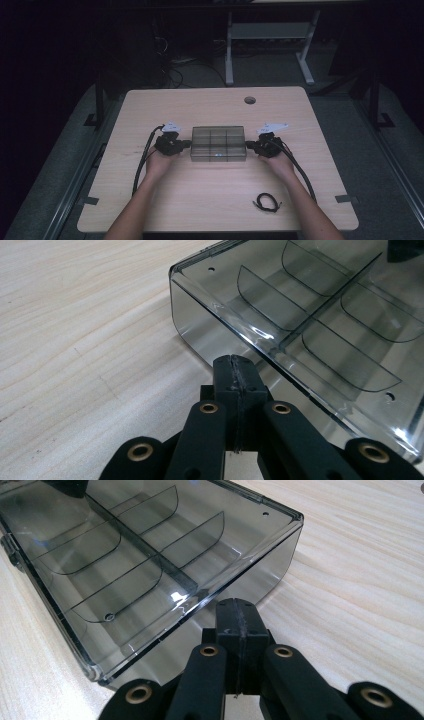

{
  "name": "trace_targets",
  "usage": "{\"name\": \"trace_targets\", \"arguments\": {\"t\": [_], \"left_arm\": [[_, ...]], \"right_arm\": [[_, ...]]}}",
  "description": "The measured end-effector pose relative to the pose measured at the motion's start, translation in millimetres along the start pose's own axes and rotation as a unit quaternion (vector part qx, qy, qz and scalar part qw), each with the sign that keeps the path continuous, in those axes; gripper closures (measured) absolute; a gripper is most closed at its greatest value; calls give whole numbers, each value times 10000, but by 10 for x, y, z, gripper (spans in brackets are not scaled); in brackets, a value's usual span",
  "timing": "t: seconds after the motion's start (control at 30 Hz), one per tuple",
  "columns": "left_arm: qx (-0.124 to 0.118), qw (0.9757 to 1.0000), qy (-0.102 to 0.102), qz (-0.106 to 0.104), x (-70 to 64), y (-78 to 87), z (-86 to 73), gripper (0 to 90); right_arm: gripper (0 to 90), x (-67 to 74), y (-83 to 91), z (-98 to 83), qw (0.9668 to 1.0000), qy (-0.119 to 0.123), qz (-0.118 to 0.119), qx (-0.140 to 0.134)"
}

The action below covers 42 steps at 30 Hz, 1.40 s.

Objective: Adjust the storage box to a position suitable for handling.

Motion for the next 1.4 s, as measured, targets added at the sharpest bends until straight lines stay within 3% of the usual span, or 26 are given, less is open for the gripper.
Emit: {"name": "trace_targets", "arguments": {"t": [0.3, 0.73, 1.37, 1.4], "left_arm": [[-18, 10000, -18, -82, 9, 43, 2, 900], [35, 9995, 175, -270, 4, 92, -23, 900], [263, 9991, 40, -325, -86, 214, -100, 900], [234, 9991, 119, -337, -105, 217, -108, 900]], "right_arm": [[899, 27, 14, -1, 10000, 50, 24, 59], [899, 82, 34, 11, 9998, 21, 86, 197], [899, 192, 94, -16, 9989, 168, 182, 390], [900, 199, 98, -23, 9989, 159, 208, 378]]}}
Point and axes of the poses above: each handheld gripper's, and its own axes: y roughly backward along the jaws, z roughly out of its top, x roughly to its left, the point moved 3 cm from there along -y, roughly forward along the jaws, and after that the axes turned 2 degrees about x, right-handed, at the moved point
